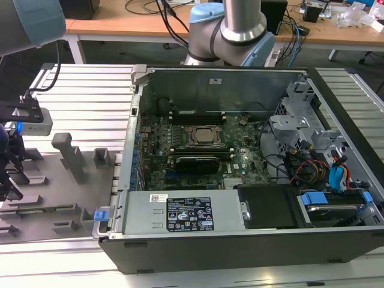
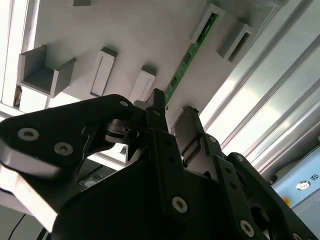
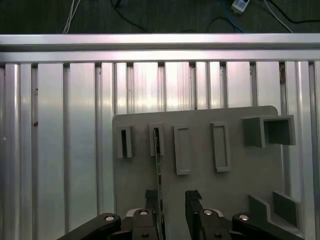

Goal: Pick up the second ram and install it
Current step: 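Pick up the second ram and move it above second insertion slot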

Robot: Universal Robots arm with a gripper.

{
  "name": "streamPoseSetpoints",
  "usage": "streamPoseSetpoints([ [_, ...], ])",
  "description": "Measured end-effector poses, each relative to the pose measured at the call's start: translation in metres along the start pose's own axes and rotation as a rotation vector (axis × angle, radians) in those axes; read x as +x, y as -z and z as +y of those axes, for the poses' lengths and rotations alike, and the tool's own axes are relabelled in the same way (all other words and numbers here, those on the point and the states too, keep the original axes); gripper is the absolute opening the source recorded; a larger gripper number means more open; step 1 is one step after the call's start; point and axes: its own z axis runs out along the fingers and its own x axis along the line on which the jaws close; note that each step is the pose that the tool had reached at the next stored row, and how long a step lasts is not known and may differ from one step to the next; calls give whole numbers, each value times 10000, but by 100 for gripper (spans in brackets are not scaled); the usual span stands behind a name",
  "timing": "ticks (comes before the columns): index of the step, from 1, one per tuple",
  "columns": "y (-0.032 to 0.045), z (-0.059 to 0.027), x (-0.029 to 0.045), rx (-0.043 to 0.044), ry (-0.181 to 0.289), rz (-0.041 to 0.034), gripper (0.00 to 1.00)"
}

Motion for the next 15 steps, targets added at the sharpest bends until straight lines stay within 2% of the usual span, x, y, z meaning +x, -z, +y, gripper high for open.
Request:
streamPoseSetpoints([
  [9,-79,-15,10,2,-1,9,36],
  [15,-170,-19,19,2,0,11,36],
])
